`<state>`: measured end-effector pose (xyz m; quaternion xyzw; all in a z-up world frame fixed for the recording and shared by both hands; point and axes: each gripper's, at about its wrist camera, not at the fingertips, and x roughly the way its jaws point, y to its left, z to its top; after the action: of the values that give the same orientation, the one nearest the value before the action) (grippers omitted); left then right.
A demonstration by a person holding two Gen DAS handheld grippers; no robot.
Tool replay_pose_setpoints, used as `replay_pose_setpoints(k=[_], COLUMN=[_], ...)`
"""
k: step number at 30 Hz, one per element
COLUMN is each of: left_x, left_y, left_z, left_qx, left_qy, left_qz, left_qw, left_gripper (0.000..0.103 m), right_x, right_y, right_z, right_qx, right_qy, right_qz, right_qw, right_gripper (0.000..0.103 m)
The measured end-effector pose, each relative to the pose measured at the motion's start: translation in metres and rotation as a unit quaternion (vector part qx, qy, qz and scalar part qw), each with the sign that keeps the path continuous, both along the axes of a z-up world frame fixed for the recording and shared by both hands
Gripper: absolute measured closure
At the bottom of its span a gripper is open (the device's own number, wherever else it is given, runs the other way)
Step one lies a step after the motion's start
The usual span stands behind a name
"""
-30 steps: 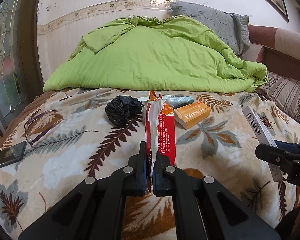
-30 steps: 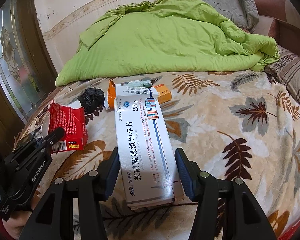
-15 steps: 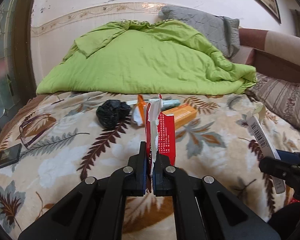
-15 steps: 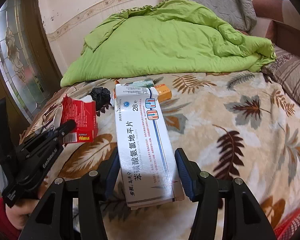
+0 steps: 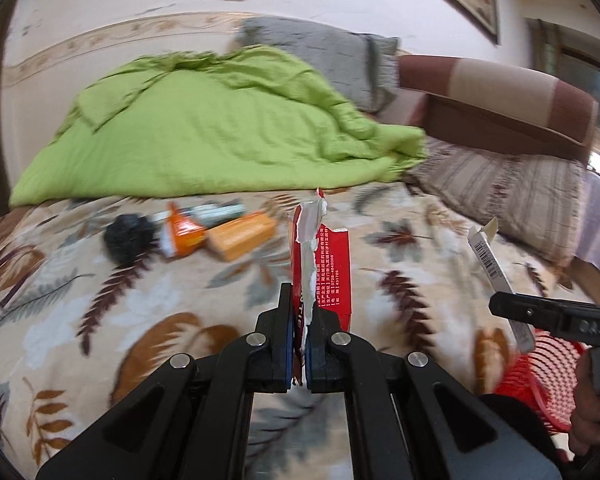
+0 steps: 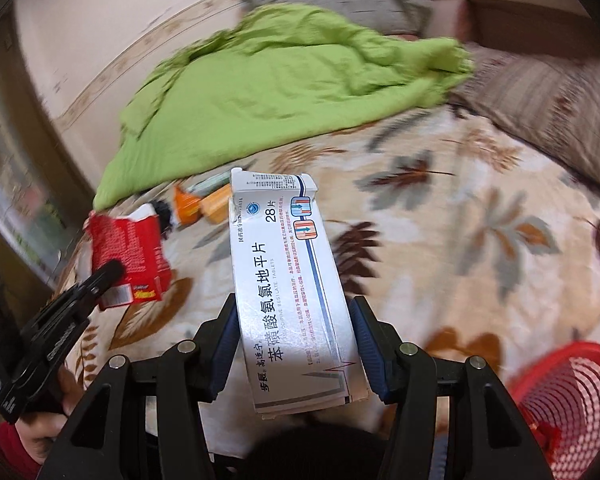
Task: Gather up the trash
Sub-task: 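Open both grippers over the red basket to drop the box and wrapper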
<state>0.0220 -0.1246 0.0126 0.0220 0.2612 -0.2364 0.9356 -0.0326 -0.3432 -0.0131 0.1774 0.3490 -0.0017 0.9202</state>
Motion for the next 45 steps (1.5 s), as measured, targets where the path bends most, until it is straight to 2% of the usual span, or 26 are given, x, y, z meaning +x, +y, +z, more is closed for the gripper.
replay_pose_setpoints(k=[6, 11, 14, 18, 21, 24, 27, 28, 30, 31, 32, 33, 35, 40, 45], left_x=[-0.018, -0.036, -0.051, -0.071, -0.082, -0.091, -0.096, -0.098, -0.101, -0.102, -0.103, -0.104, -0.102, -0.090, -0.076], left_y=[-0.052, -0.100, -0.135, -0.176, -0.201, -0.218, -0.232, -0.235, -0.238, -0.235, -0.233, -0.230, -0.230, -0.216, -0.198], left_z=[0.019, 0.028, 0.029, 0.018, 0.004, -0.007, -0.018, -0.019, -0.021, -0.021, -0.019, -0.017, -0.014, -0.013, -0.011], left_qx=[-0.014, -0.027, -0.029, -0.028, -0.018, -0.004, 0.006, 0.008, 0.010, 0.009, 0.004, -0.001, 0.003, -0.003, -0.008], left_qy=[0.002, 0.016, 0.038, 0.087, 0.126, 0.143, 0.167, 0.171, 0.180, 0.177, 0.168, 0.158, 0.155, 0.164, 0.166], left_qz=[-0.080, -0.158, -0.217, -0.287, -0.319, -0.334, -0.353, -0.357, -0.370, -0.369, -0.365, -0.362, -0.361, -0.339, -0.307], left_qw=[0.9967, 0.9870, 0.9749, 0.9536, 0.9393, 0.9317, 0.9206, 0.9182, 0.9113, 0.9126, 0.9158, 0.9189, 0.9197, 0.9262, 0.9370], left_gripper=[0.100, 0.100, 0.100, 0.100, 0.100, 0.100, 0.100, 0.098, 0.083, 0.064, 0.053, 0.053, 0.053, 0.053, 0.053], right_x=[-0.046, -0.094, -0.124, -0.162, -0.182, -0.193, -0.194, -0.195, -0.197, -0.198, -0.198, -0.199, -0.200, -0.191, -0.176], right_y=[-0.057, -0.099, -0.121, -0.145, -0.157, -0.166, -0.168, -0.170, -0.172, -0.172, -0.171, -0.172, -0.171, -0.169, -0.162], right_z=[0.005, 0.007, 0.005, 0.000, -0.004, -0.013, -0.021, -0.023, -0.026, -0.026, -0.025, -0.024, -0.020, -0.014, -0.010], right_qx=[0.024, 0.029, 0.041, 0.053, 0.063, 0.083, 0.094, 0.101, 0.110, 0.110, 0.110, 0.107, 0.100, 0.101, 0.105], right_qy=[0.007, 0.012, 0.021, 0.034, 0.038, 0.043, 0.048, 0.049, 0.051, 0.050, 0.047, 0.045, 0.039, 0.026, 0.018], right_qz=[-0.077, -0.146, -0.184, -0.227, -0.250, -0.266, -0.272, -0.274, -0.271, -0.272, -0.270, -0.270, -0.270, -0.260, -0.243], right_qw=[0.997, 0.989, 0.982, 0.972, 0.965, 0.959, 0.956, 0.955, 0.955, 0.955, 0.955, 0.956, 0.957, 0.960, 0.964], right_gripper=[0.044, 0.044, 0.044, 0.044, 0.044, 0.044, 0.043, 0.043, 0.042, 0.042, 0.042, 0.042, 0.042, 0.042, 0.042])
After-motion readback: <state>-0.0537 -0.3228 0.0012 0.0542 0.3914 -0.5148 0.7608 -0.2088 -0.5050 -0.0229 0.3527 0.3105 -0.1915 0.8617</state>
